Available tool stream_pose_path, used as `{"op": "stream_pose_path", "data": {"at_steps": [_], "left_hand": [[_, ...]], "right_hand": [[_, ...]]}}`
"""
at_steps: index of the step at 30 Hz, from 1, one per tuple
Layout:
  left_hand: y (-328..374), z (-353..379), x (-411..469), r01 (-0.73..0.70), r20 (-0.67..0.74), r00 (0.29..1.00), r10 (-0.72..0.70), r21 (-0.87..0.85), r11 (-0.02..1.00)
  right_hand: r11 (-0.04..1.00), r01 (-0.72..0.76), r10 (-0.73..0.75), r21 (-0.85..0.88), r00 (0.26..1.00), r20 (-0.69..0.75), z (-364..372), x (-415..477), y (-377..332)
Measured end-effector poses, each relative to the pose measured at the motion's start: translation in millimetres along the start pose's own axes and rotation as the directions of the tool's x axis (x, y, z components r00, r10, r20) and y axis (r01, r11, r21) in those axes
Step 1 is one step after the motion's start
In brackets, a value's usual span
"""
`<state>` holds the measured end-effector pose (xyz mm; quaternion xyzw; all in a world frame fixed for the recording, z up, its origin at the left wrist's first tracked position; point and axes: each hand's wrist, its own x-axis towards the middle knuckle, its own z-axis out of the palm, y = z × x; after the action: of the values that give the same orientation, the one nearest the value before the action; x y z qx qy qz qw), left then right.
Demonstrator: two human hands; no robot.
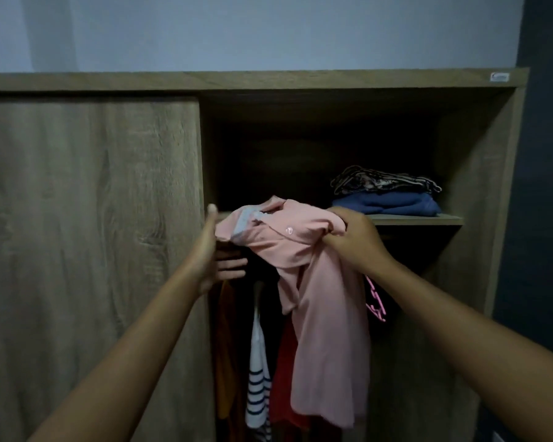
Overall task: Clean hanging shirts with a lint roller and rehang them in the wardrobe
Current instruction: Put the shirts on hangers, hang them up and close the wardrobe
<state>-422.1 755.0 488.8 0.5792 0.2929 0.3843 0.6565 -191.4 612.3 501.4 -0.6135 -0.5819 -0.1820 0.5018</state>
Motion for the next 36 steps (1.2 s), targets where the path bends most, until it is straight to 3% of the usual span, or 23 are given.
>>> {"op": "stream_pose_path", "data": {"at_steps": [3,8,10,12,14,15,18,21,25,28,32,36], "left_hand": [[-4.0,1.2,15.5,0.092,0.063,0.995,-0.075,-0.337,0.937],[-1.0,28.1,11.9,0.047,0.004,0.999,-0.050,-0.399,0.916],[4.9,37.6,3.9,0.030,0.040,0.999,-0.014,-0.429,0.903],[11.1,47.2,-4.2,0.029,0.098,0.995,0.020,-0.476,0.879],[14.1,57.0,-10.9,0.051,0.164,0.986,0.028,-0.462,0.885],[12.8,61.0,-13.1,0.059,0.189,0.982,0.025,-0.426,0.903],[-1.5,73.2,-13.2,0.084,0.171,0.985,-0.030,-0.317,0.945],[-16.5,84.3,-16.2,0.117,0.170,0.982,-0.079,-0.223,0.968],[-22.1,94.0,-21.5,0.136,0.174,0.979,-0.102,-0.196,0.971],[-18.7,95.8,-26.4,0.102,0.151,0.986,-0.073,-0.196,0.975],[-12.6,92.3,-29.1,0.054,0.141,0.990,-0.021,-0.231,0.972],[-15.4,78.9,-29.8,0.014,0.121,0.993,0.017,-0.250,0.968]], "right_hand": [[1.000,0.007,-0.007,-0.015,1.000,-0.016,-1.0,-23.5,12.0],[0.995,-0.095,0.093,0.021,0.993,0.078,1.8,-49.9,29.0],[0.991,-0.132,0.134,-0.027,0.964,0.231,0.7,-58.6,33.1],[0.981,-0.172,0.193,-0.087,0.862,0.470,-1.9,-64.5,34.7],[0.968,-0.235,0.239,-0.084,0.772,0.590,-4.3,-65.8,35.3],[0.963,-0.266,0.245,-0.046,0.791,0.560,-4.5,-64.9,34.4],[0.956,-0.286,0.260,0.062,0.927,0.271,-4.1,-59.8,29.6],[0.965,-0.258,0.251,0.036,0.958,0.136,0.2,-59.4,24.2],[0.951,-0.303,0.308,-0.067,0.894,0.324,11.9,-74.3,20.4],[0.951,-0.305,0.296,-0.048,0.858,0.419,20.0,-89.0,21.4],[0.967,-0.236,0.254,-0.098,0.845,0.471,23.2,-92.4,25.2],[0.941,-0.247,0.329,-0.233,0.831,0.448,20.2,-85.2,39.2]]}}
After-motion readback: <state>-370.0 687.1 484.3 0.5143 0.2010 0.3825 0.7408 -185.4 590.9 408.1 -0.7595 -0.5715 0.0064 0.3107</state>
